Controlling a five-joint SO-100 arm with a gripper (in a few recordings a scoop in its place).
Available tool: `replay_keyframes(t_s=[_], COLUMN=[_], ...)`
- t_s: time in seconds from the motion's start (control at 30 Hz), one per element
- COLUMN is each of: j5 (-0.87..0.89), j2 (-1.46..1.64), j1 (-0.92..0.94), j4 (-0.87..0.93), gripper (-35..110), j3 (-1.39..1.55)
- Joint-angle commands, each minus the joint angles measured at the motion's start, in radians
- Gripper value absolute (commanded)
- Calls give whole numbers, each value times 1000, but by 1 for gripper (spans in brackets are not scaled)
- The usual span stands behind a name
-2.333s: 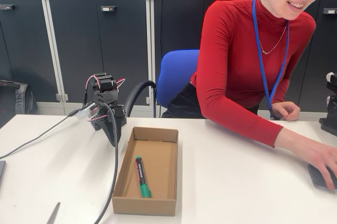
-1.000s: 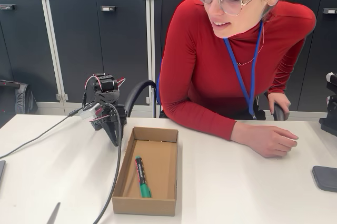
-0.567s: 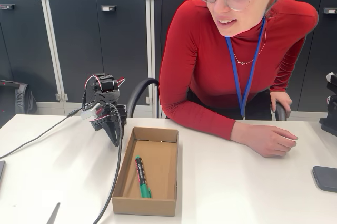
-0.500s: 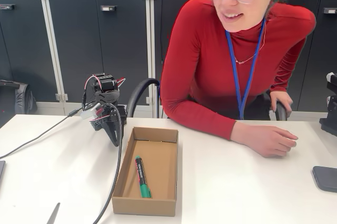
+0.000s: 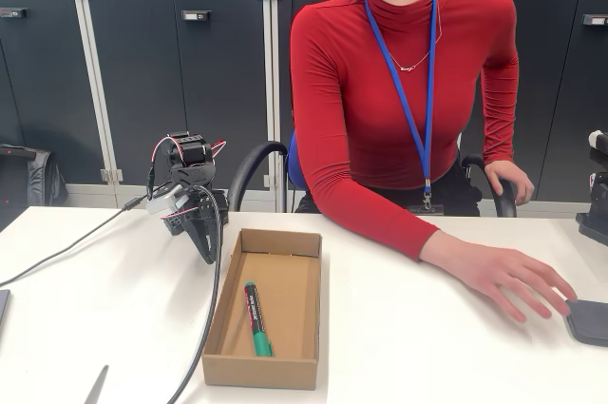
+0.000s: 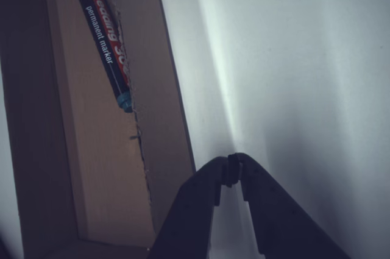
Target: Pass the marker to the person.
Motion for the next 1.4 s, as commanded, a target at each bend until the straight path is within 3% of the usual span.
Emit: replay_keyframes(t_s=[0.0,1.37], j5=[9,31], j2=[11,11], j1=[6,23], j4=[-23,-32], gripper=[-5,-5], j3=[12,11])
